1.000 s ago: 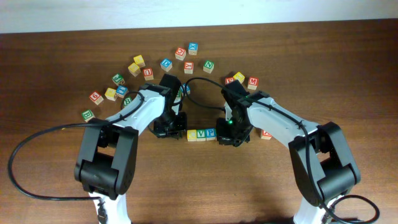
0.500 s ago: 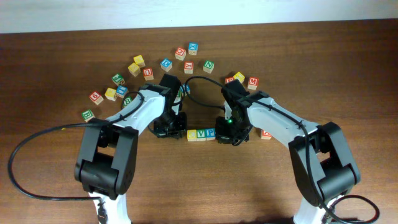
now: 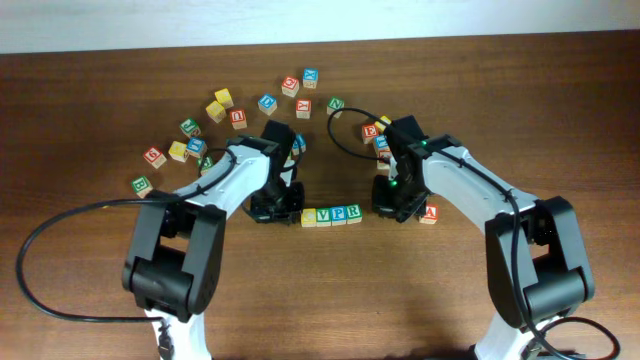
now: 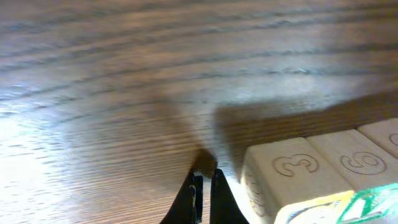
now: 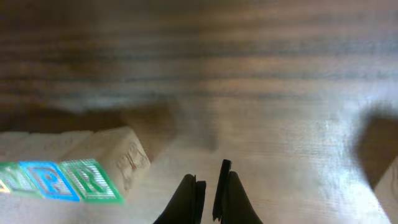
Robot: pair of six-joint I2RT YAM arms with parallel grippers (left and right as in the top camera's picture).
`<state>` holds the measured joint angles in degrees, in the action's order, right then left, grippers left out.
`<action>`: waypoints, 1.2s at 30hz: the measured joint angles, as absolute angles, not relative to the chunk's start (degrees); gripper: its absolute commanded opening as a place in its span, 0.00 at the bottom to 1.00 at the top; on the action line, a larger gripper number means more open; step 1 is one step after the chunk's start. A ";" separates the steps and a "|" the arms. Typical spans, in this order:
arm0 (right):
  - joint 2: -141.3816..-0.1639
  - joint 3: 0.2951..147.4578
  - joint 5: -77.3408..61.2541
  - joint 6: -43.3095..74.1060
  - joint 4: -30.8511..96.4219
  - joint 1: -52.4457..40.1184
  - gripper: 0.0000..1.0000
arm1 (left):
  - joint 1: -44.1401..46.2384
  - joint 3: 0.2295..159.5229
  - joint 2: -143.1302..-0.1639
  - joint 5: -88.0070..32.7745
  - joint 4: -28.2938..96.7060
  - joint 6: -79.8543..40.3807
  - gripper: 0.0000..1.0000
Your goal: Spell out CVPR
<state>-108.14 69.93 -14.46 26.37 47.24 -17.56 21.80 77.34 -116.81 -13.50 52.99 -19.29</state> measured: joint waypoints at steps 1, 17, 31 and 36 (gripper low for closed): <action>-108.14 69.93 -14.11 26.28 45.80 -18.20 0.04 | 22.11 77.34 -116.81 -13.50 52.82 -19.31 0.00; -108.29 69.93 -14.22 27.29 42.89 -23.73 0.04 | 22.11 77.12 -116.81 -15.25 51.31 -19.51 0.00; -108.33 69.93 -14.20 27.27 41.65 -23.29 0.04 | 22.11 77.12 -116.81 -15.46 51.33 -19.51 0.00; -108.33 69.93 -13.96 27.29 42.68 -23.31 0.04 | 22.13 77.12 -116.81 -15.03 51.33 -19.51 0.00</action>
